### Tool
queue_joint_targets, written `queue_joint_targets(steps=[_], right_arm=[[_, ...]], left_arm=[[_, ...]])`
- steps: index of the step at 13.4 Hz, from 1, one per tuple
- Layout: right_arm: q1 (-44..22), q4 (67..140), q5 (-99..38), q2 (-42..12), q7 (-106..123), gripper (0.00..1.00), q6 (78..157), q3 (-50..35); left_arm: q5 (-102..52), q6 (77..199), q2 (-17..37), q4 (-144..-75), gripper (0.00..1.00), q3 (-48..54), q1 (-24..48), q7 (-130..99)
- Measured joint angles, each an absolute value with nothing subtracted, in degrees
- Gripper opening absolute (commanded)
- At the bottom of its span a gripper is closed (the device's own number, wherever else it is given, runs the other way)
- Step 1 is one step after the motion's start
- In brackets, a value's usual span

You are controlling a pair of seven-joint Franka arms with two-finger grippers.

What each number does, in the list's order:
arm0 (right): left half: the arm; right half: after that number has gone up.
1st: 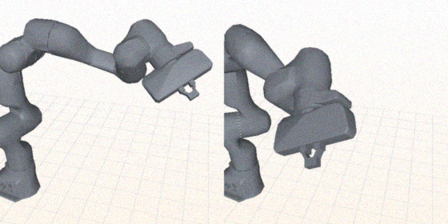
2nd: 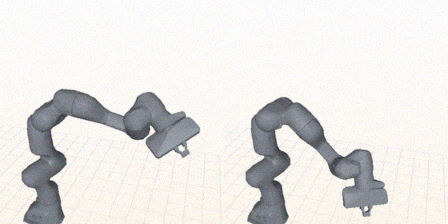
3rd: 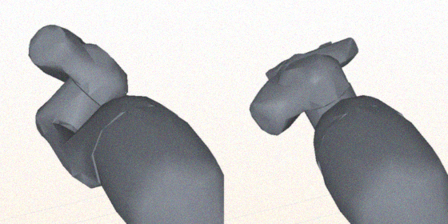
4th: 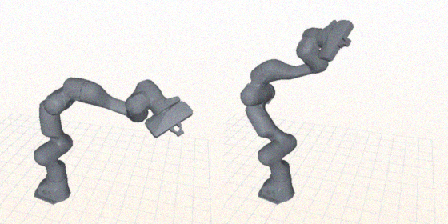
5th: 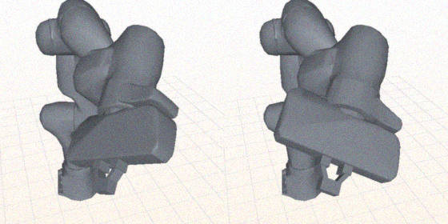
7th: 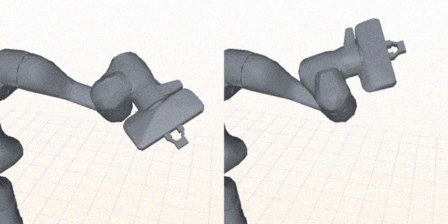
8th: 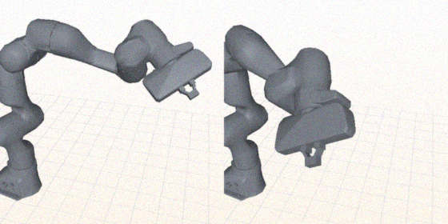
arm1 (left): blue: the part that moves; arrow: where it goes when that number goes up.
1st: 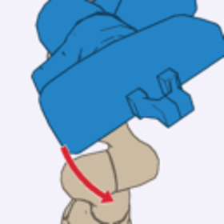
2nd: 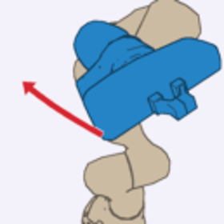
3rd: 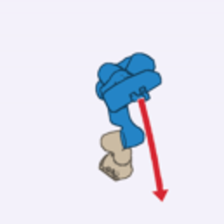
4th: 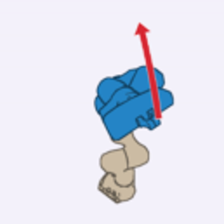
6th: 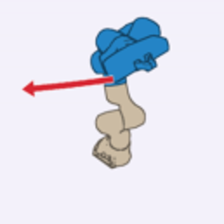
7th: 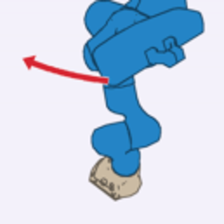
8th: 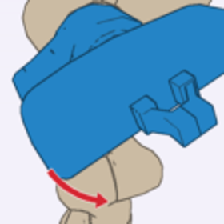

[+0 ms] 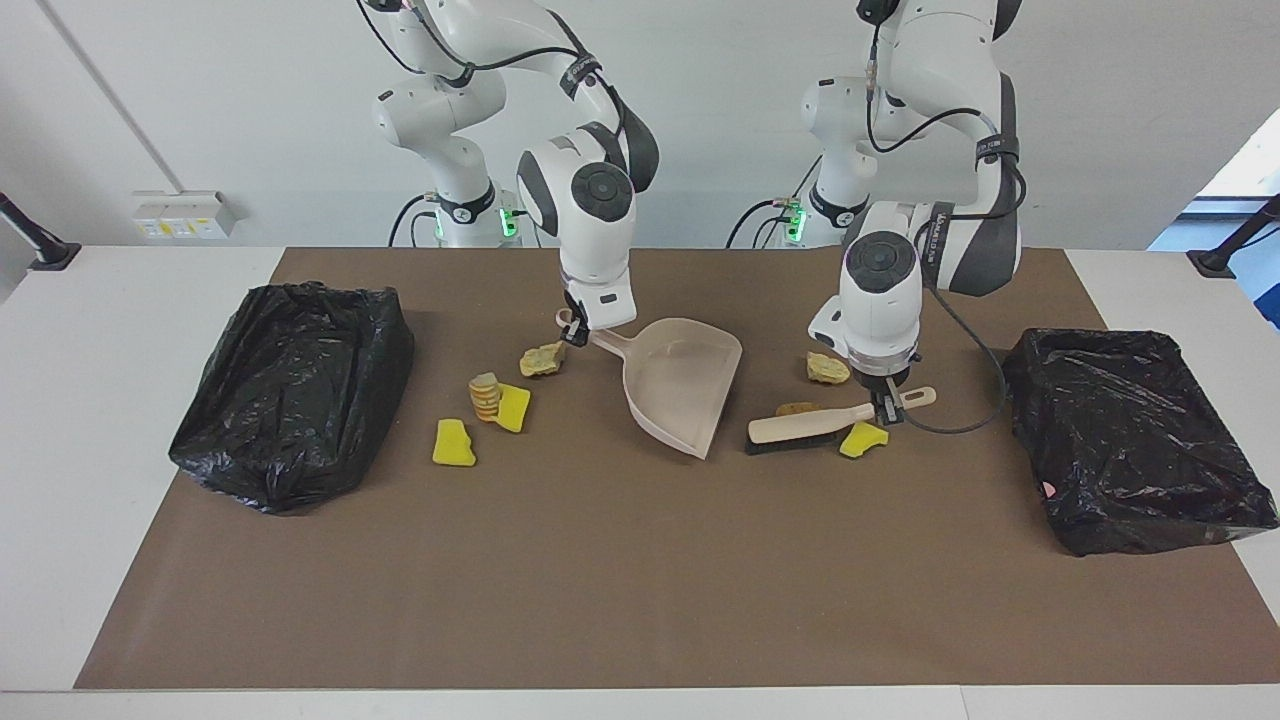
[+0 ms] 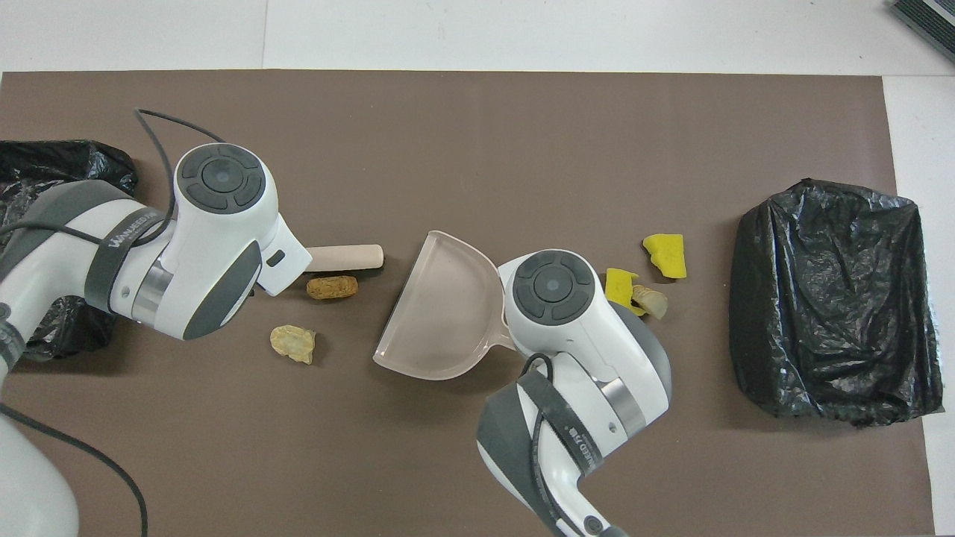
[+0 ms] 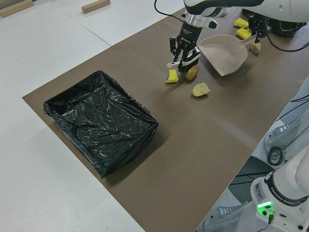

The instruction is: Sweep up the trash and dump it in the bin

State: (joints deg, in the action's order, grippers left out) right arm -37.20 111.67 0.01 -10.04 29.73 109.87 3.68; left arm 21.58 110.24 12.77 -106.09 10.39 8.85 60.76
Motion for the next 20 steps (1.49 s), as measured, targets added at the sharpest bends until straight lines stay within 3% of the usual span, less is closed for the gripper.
queue_joint_targets(steps=[6,13,20], right_arm=[[-38.9,112.6,3.2,-10.3,29.1,0.00,110.4,3.7],[-40.2,113.2,5.7,-10.6,29.1,0.00,110.4,3.6],[-40.3,113.4,5.7,-10.6,29.1,0.00,110.4,3.6]], left_arm=[[21.6,104.4,8.9,-107.3,0.00,10.1,6.9,38.8],[21.5,103.8,5.5,-114.5,0.00,9.4,1.9,7.8],[13.1,111.9,-2.6,-129.8,0.00,9.6,1.9,-8.4]])
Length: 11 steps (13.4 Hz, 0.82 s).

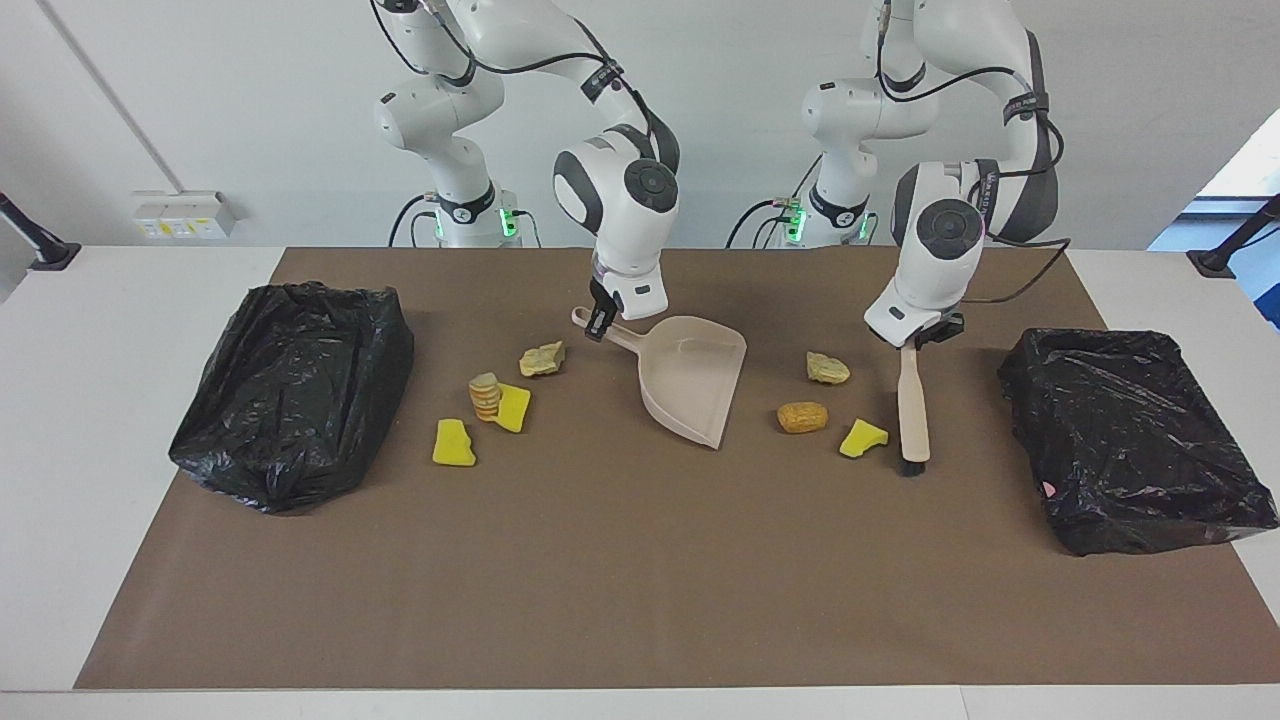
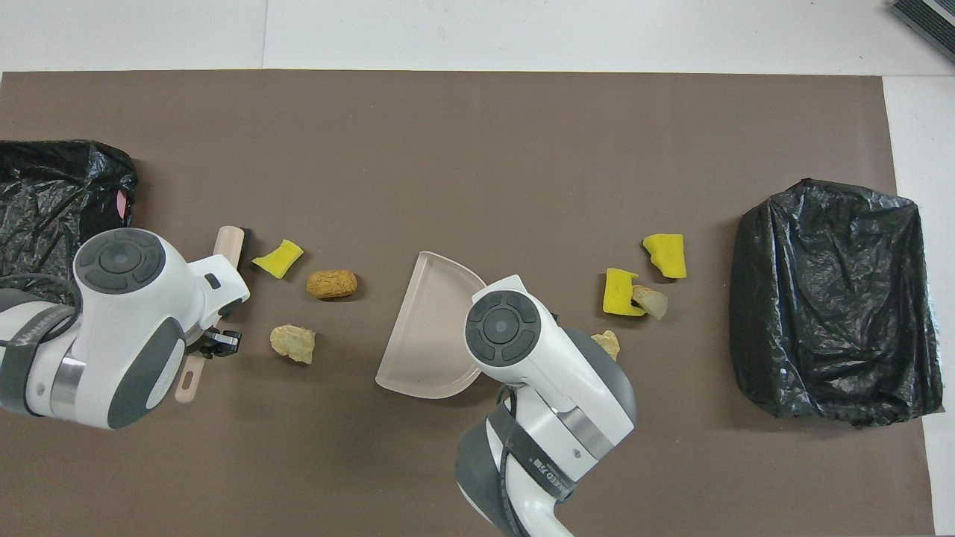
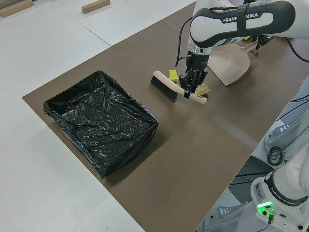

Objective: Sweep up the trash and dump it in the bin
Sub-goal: 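Sweep the tan chunks into the dustpan with the left gripper's brush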

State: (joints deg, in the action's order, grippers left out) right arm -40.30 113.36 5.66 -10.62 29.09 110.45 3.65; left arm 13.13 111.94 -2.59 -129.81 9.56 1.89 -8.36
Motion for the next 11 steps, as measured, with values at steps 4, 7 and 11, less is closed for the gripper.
queue_joint_targets(steps=[4,7,11], right_arm=[[-40.3,113.4,5.7,-10.6,29.1,0.00,110.4,3.6],[-40.3,113.4,5.7,-10.6,29.1,0.00,110.5,3.7],[-40.2,113.8,5.7,-10.6,29.3,0.00,110.3,3.7]], left_arm=[[7.9,112.6,-6.6,-134.8,0.00,10.1,2.2,-14.5],[4.5,112.7,-7.0,-135.4,0.00,10.2,4.1,-18.5],[-0.6,114.8,-7.0,-136.1,0.00,10.6,8.1,-23.6]])
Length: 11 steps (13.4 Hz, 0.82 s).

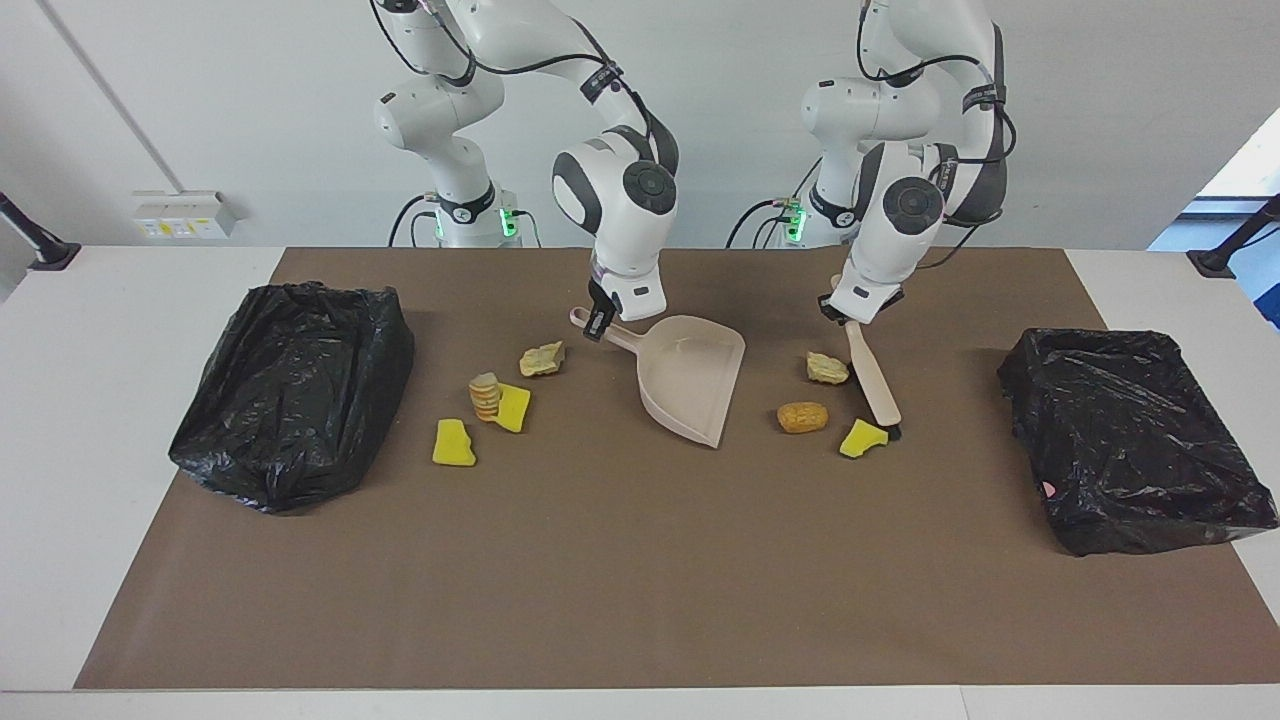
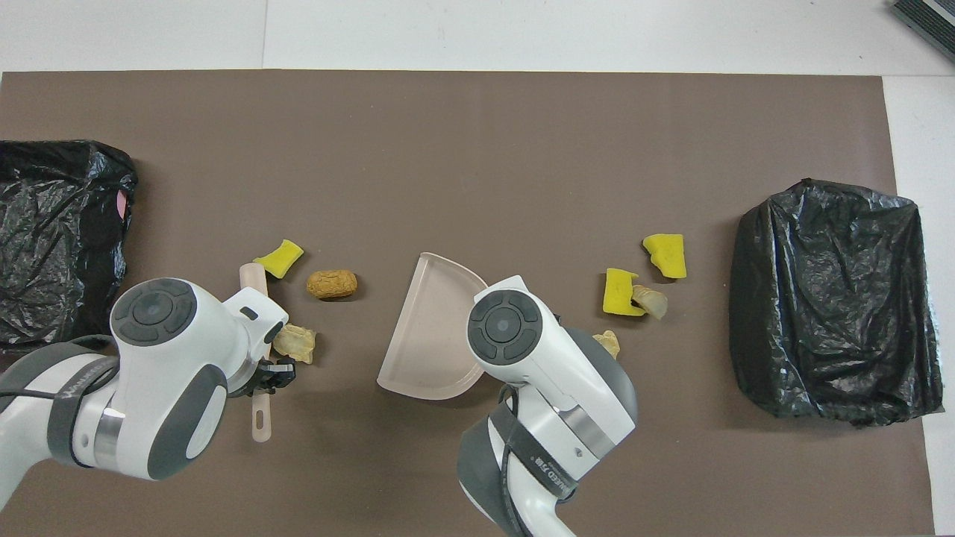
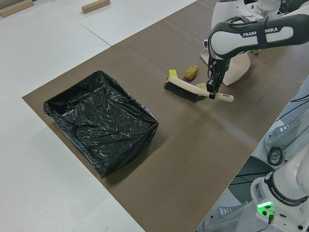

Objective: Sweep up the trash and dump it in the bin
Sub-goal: 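Sweep the tan chunks into the dustpan with the left gripper's brush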

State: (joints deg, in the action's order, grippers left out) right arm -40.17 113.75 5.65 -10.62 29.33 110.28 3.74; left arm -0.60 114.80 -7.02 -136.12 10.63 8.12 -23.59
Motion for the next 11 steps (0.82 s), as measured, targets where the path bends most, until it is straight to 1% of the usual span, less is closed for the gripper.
queue_joint_targets(steps=[3,7,11], right_arm=[[-40.2,113.9,5.7,-10.6,29.3,0.00,110.3,3.7],[-40.2,113.9,5.7,-10.6,29.3,0.00,110.3,3.7],[-40.2,113.9,5.7,-10.6,29.3,0.00,110.3,3.8]], left_arm=[[-3.1,117.3,-7.0,-136.3,0.00,11.4,10.2,-23.9],[-4.4,121.4,-6.9,-136.4,0.00,14.6,11.8,-23.8],[-7.0,122.5,-6.9,-136.3,0.00,19.1,12.5,-23.8]])
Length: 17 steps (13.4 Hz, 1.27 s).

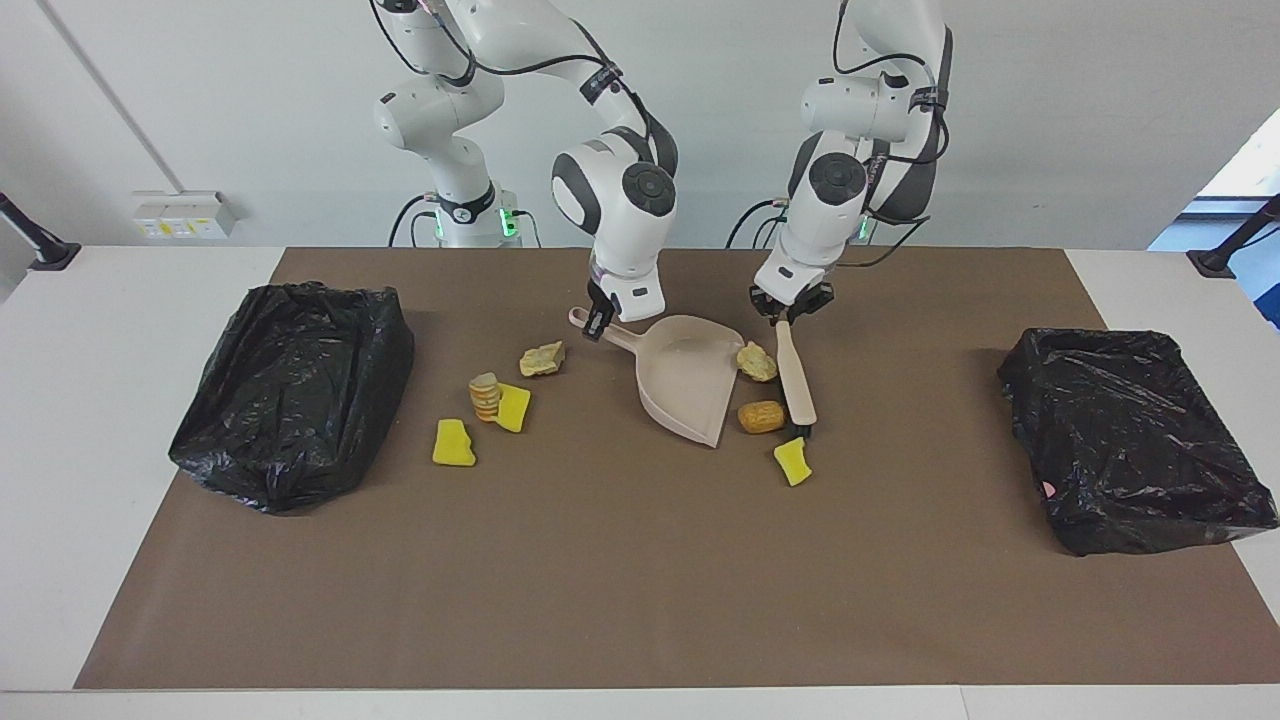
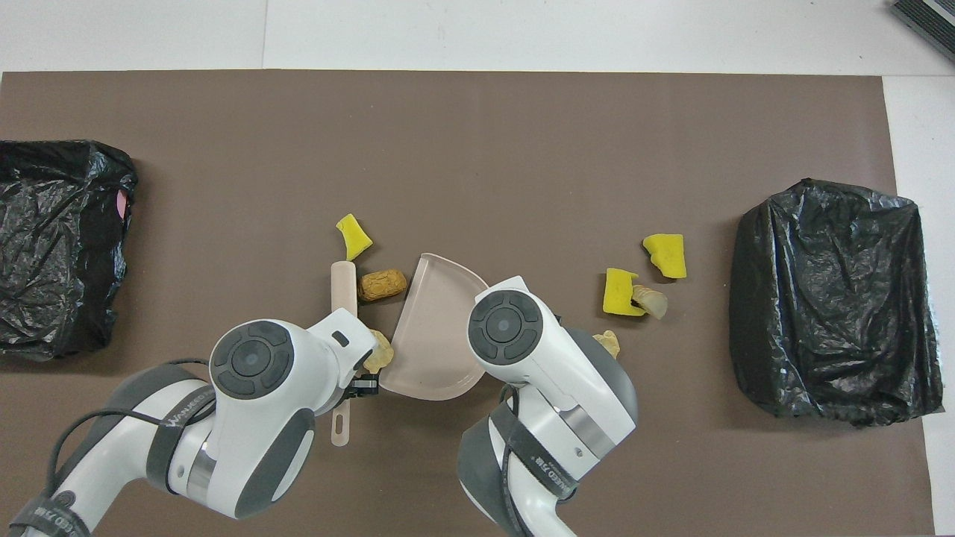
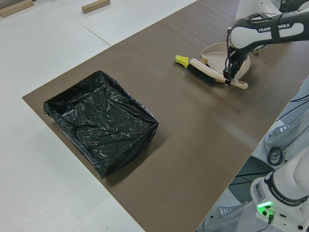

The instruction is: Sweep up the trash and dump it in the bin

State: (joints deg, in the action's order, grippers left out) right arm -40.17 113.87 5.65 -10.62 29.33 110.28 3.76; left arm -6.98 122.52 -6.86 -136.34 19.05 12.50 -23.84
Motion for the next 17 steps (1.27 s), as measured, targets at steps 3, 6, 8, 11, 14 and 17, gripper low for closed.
queue_joint_targets(steps=[3,6,8,11,14,17], right_arm=[[-40.2,113.9,5.7,-10.6,29.3,0.00,110.3,3.8],[-40.2,113.9,5.7,-10.6,29.3,0.00,110.3,3.8],[-40.2,113.9,5.6,-10.6,29.3,0.00,110.3,3.8],[-40.2,113.9,5.6,-10.6,29.3,0.00,110.3,3.8],[-40.2,113.9,5.6,-10.6,29.3,0.00,110.3,3.8],[-40.2,113.9,5.6,-10.6,29.3,0.00,110.3,3.8]], left_arm=[[-9.6,122.6,-6.9,-136.3,0.00,22.5,12.6,-23.8],[-11.8,122.7,-6.8,-135.7,0.00,24.6,12.6,-23.2],[-14.7,122.7,-6.5,-134.6,0.00,24.6,12.6,-20.6],[-17.5,121.0,-5.9,-133.0,0.00,24.3,12.5,-15.6],[-19.4,115.2,-5.9,-129.8,0.00,23.7,11.2,-12.5],[-19.4,113.6,-5.9,-127.7,0.00,22.2,9.6,-10.0]])
